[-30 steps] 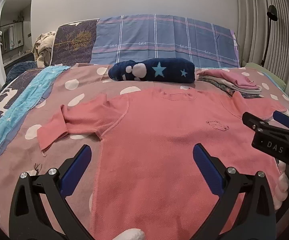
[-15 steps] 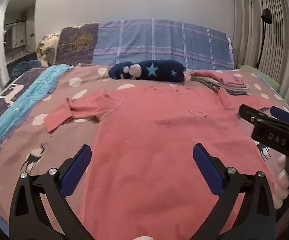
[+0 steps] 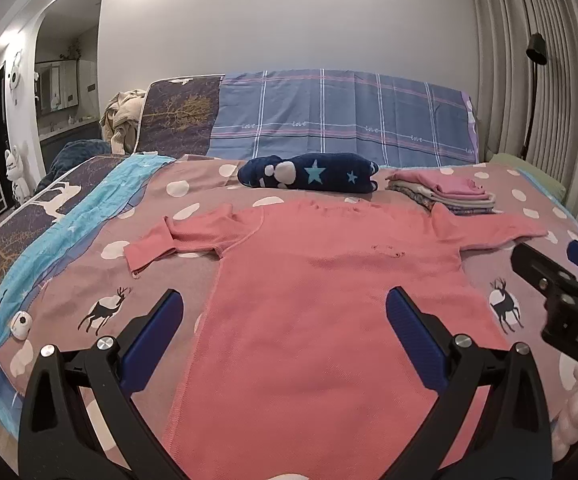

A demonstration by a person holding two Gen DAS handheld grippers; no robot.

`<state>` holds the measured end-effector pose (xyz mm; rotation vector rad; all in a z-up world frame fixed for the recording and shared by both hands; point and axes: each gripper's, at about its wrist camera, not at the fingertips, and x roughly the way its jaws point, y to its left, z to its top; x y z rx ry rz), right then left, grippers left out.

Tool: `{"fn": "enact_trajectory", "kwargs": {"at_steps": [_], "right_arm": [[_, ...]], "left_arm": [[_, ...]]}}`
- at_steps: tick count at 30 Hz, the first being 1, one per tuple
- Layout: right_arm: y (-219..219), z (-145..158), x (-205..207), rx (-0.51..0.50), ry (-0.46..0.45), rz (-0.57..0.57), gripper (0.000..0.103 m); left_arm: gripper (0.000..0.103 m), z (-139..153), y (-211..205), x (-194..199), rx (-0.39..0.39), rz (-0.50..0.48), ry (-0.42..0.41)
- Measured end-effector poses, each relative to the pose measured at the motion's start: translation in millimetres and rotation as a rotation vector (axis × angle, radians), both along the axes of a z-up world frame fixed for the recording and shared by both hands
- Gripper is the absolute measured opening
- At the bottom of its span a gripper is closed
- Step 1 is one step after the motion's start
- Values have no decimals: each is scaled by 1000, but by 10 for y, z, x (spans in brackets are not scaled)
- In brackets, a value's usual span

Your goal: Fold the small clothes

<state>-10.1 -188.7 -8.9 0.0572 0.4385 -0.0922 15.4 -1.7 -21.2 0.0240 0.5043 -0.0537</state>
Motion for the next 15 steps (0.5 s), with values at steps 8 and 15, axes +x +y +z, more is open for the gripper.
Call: {"fn": "enact_trajectory", "kwargs": {"at_steps": [8, 15], "right_arm": [[-69, 18, 49, 9, 3, 2, 101], [-50, -95, 407, -17, 53, -2, 101]], "left_arm": [[102, -69, -44, 156, 6, -8, 4], [102, -253, -7, 443, -22, -68, 59]]}}
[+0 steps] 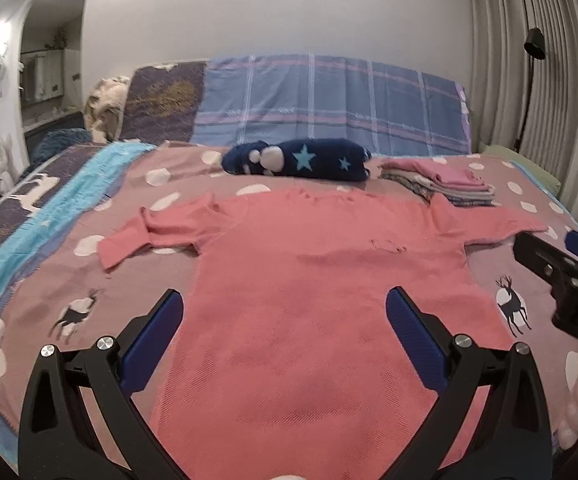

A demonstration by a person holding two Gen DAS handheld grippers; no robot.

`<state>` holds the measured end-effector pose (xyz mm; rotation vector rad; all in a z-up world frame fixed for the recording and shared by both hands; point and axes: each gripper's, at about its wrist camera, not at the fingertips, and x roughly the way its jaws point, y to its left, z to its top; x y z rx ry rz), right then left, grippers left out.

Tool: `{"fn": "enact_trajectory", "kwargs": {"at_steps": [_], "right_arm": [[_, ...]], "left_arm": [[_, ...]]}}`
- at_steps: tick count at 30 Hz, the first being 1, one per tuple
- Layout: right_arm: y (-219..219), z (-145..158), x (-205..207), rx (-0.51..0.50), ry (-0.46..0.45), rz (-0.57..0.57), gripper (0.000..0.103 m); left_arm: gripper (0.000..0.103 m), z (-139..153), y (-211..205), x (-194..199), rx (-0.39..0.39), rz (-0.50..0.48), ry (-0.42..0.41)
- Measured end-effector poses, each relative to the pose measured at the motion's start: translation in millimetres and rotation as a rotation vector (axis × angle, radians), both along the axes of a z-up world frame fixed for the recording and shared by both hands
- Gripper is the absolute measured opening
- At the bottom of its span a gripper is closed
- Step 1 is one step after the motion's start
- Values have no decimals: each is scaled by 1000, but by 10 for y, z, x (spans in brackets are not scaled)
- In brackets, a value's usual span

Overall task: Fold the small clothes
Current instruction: 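Grasp the sleeve nearest the left tool with the left tool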

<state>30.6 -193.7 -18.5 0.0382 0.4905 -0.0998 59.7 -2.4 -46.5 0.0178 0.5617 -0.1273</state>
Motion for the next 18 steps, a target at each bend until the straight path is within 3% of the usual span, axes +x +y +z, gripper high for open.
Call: {"fn": "enact_trajectory", "kwargs": {"at_steps": [4, 10, 15, 17, 18], "right_arm": [[27, -107, 253, -21, 39, 0, 101], [100, -259, 604, -105, 93, 12, 101], [144, -354, 867, -170, 127, 37, 101], [136, -384, 953, -188, 143, 48, 101], [135, -405, 1005, -197, 153, 55, 101]], "left_arm": [[100, -90, 11, 174, 7, -49, 32], [100, -185, 131, 430, 32, -30, 36], [99, -243, 509, 648, 74, 66, 52], [93, -281, 805, 756, 119, 149, 65], [85, -292, 917, 800, 133, 180, 73]]}}
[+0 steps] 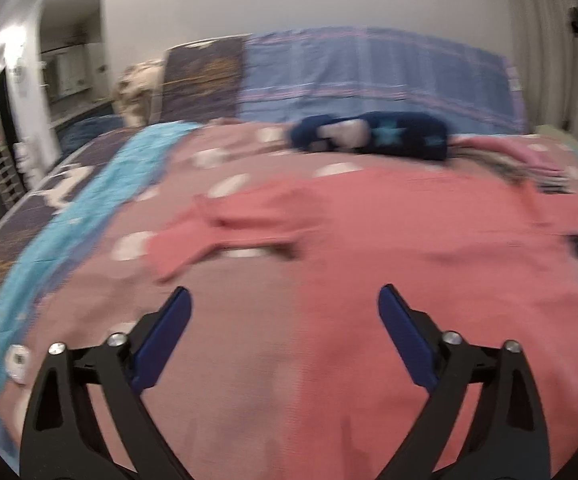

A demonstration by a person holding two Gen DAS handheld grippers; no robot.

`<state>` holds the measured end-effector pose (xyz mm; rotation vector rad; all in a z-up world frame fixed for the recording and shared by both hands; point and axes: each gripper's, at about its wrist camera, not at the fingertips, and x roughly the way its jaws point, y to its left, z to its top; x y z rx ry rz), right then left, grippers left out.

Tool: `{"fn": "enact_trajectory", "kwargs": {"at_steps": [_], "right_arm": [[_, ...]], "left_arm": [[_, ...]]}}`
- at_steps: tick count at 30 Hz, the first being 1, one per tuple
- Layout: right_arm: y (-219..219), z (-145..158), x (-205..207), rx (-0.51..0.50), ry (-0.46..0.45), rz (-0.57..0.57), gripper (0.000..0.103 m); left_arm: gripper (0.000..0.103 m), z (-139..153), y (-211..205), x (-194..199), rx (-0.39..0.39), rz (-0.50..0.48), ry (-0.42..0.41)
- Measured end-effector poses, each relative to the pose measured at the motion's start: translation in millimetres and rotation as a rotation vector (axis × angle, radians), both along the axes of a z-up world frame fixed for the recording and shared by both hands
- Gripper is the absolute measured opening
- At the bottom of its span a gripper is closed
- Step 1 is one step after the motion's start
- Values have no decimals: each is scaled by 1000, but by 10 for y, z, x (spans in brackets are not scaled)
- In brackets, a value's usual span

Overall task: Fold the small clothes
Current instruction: 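Grasp the sleeve nearest the left tool with the left tool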

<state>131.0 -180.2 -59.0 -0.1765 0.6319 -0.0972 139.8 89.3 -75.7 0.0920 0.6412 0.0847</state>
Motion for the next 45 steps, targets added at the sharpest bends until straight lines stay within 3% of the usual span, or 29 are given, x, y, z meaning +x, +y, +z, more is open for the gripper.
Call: {"fn": "enact_trajectory", "kwargs": {"at_steps": [1, 4, 10, 18, 20, 21, 23, 25, 30, 35, 39, 41, 42, 43, 44, 45], "right_arm": [[3, -16, 46, -5, 8, 5, 101], [-3, -51, 198, -22, 37, 25, 101], [51, -44, 406, -35, 44, 38, 101], [103, -183, 503, -80, 76, 59, 101], [68, -207, 517, -75, 83, 53, 101], [38, -208, 519, -70, 83, 47, 101], [-23, -198, 513, -62, 75, 40, 101], [-73, -187, 506, -59, 66, 34, 101], [-248, -155, 510, -27, 51, 21, 101], [-447, -129, 506, 41, 49, 16, 101], [-663, -142, 504, 112, 71, 4, 101], [-779, -151, 515, 175, 90, 10, 101], [-820, -155, 513, 203, 95, 19, 100], [-868, -158, 510, 241, 96, 39, 92], [-887, -161, 503, 265, 93, 57, 74], [-904, -170, 513, 298, 93, 103, 64]], "left_arm": [[74, -28, 192, 76, 19, 51, 17], [60, -77, 577, 251, 25, 122, 53], [60, -344, 723, 773, 127, 62, 148], [60, -606, 765, 1453, 91, 44, 240], [27, -626, 771, 1549, 85, 46, 266], [6, -602, 785, 1567, 49, 38, 279], [5, -457, 846, 1531, -31, 64, 260], [5, -236, 834, 1447, -104, 30, 236], [5, 361, 470, 1299, -170, -105, 185], [5, 818, -380, 1344, -242, -313, 160], [7, 849, -1182, 1393, -225, -467, 166], [13, 810, -1420, 1406, -222, -516, 165], [32, 796, -1471, 1414, -225, -530, 169], [45, 763, -1525, 1373, -221, -537, 162], [46, 735, -1543, 1313, -204, -538, 149], [46, 716, -1535, 1269, -189, -541, 146]]}}
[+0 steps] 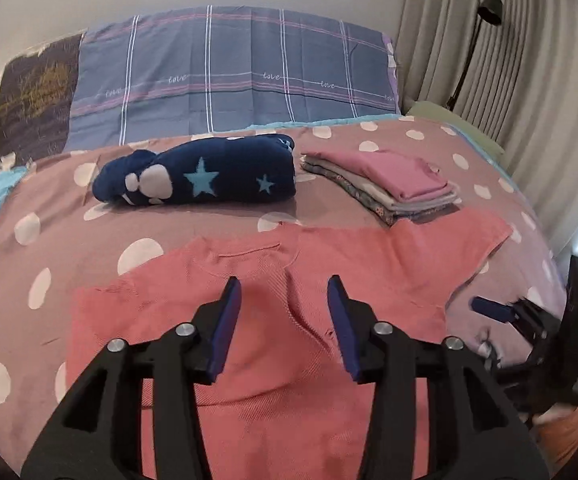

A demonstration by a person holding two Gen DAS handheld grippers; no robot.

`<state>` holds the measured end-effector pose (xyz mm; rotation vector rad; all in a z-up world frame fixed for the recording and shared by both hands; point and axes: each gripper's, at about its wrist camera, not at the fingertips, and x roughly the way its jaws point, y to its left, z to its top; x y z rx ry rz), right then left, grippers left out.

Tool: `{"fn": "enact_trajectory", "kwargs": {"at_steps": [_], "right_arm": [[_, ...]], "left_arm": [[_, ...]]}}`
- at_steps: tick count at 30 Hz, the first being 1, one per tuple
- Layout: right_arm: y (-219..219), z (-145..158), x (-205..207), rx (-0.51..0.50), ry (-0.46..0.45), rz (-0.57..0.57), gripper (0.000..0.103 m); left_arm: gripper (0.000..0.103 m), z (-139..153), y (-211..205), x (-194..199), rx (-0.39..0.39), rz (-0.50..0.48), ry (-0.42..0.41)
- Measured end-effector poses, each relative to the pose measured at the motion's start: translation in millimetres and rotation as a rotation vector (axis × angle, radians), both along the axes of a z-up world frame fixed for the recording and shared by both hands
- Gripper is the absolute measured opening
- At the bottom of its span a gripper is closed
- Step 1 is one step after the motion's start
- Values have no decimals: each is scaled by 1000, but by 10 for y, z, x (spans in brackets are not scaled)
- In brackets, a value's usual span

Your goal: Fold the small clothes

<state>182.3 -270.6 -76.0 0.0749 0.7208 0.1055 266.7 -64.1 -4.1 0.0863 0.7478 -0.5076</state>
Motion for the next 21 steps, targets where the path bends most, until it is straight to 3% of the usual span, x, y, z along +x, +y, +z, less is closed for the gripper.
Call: {"fn": "enact_trajectory", "kwargs": {"at_steps": [1, 2, 4, 6, 8, 12, 16, 18, 19, 20, 21], "right_arm": [[1, -17, 25, 28, 9, 43, 48], [10, -39, 62, 59, 27, 83, 39], [42, -104, 187, 125, 80, 134, 39], [110, -159, 332, 167, 126, 164, 39], [214, -194, 505, 205, 171, 192, 49], [392, -291, 850, 297, 261, 238, 56], [557, -523, 1195, 325, 380, 196, 66], [612, -574, 1279, 342, 374, 172, 67], [661, -565, 1302, 333, 359, 174, 62], [716, -552, 1320, 327, 350, 190, 33], [776, -536, 1345, 356, 337, 229, 13]], "left_arm": [[47, -34, 27, -55, 24, 3, -4], [49, -57, 93, -105, 37, 17, -8], [58, -143, 288, -224, 75, 64, -34], [61, -271, 495, -318, 143, 102, -52], [62, -424, 670, -363, 196, 133, -36], [64, -770, 1123, -355, 259, 249, 26], [64, -988, 1505, -204, 229, 361, 78], [65, -1045, 1602, -111, 197, 396, 96], [65, -1066, 1647, -56, 173, 411, 103], [65, -1081, 1685, -25, 148, 423, 107], [66, -1091, 1707, 15, 122, 432, 110]]}}
